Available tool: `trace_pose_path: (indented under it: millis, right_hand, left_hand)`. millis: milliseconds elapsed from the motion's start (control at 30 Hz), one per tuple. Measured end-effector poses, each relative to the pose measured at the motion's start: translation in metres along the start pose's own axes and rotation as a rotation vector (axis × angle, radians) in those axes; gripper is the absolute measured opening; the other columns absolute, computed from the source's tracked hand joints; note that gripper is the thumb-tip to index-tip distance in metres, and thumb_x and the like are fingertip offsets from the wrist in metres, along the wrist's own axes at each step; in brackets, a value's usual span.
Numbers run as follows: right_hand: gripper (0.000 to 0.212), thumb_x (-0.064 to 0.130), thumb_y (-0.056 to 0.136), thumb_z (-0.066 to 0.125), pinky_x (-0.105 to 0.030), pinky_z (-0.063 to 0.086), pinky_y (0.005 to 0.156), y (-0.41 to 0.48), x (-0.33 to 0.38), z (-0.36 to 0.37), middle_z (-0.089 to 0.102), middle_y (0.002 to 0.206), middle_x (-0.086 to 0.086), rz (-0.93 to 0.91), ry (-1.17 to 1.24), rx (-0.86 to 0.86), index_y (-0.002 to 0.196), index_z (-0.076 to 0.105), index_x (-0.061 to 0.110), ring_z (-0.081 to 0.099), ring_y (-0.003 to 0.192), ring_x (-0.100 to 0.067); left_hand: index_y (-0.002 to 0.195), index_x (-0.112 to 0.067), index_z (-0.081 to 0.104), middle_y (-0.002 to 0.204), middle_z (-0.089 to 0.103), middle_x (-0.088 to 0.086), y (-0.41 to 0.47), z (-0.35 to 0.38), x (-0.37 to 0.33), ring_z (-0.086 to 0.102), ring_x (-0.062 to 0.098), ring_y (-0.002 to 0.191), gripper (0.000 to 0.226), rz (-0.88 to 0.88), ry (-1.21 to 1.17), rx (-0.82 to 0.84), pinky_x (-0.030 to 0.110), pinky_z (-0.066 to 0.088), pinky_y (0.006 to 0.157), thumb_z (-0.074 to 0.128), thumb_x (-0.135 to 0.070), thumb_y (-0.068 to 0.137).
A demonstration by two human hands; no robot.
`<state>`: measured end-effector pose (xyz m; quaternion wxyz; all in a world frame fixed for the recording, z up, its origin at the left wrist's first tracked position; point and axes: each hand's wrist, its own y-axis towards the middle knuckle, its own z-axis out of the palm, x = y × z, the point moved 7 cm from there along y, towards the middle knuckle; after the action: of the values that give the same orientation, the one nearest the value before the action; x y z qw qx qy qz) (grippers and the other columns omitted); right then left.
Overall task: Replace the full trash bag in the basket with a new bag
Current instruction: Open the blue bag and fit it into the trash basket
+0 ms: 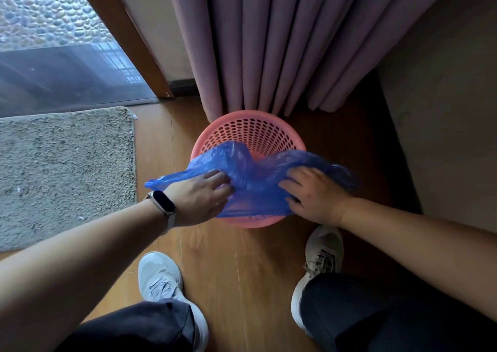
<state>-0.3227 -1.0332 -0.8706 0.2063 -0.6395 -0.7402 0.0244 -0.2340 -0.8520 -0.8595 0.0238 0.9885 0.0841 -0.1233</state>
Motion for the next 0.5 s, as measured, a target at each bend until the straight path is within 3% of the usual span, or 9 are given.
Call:
trace_pose_path:
  millis: [100,267,367,500]
  right_hand:
    - [0.060,0.037,0.093,0.054,-0.040,0.021,0.115,0.014,-0.011,0.006,0.027,0.153,-0.009,0.135,0.037,0.086,0.147,0.031,0.024,0.025,0.142,-0.027]
    - [0.086,0.043,0.092,0.055,-0.043,0.000,0.118,0.036,-0.019,0.005,-0.007,0.161,-0.006,0.224,0.022,0.111,0.153,-0.005,0.033,-0.004,0.148,-0.028]
    - [0.097,0.044,0.086,0.062,-0.047,0.004,0.119,0.052,-0.029,0.002,-0.011,0.161,-0.007,0.260,0.011,0.023,0.153,-0.007,0.033,-0.005,0.148,-0.030]
    - [0.102,0.045,0.080,0.068,-0.045,0.022,0.117,0.072,-0.051,0.000,-0.005,0.161,-0.007,0.345,0.033,-0.035,0.154,-0.001,0.030,0.009,0.145,-0.033]
  left_hand:
    - [0.128,-0.016,0.053,0.124,0.059,0.020,0.016,0.008,0.019,0.057,0.040,0.114,0.058,-0.150,0.078,0.022,0.049,0.050,0.091,0.073,-0.031,0.076]
    - [0.147,-0.021,0.028,0.150,0.034,0.026,0.034,0.010,0.058,0.028,0.042,0.141,0.104,-0.368,0.038,0.067,0.054,0.032,0.110,0.082,-0.036,0.059]
    - [0.151,-0.025,0.018,0.155,0.025,0.023,0.036,0.016,0.075,0.021,0.037,0.145,0.111,-0.443,0.017,0.052,0.049,0.030,0.112,0.079,-0.032,0.059]
    - [0.151,-0.021,0.025,0.156,0.028,0.017,0.041,0.021,0.092,0.029,0.037,0.142,0.102,-0.514,-0.054,0.009,0.048,0.040,0.106,0.075,-0.025,0.061]
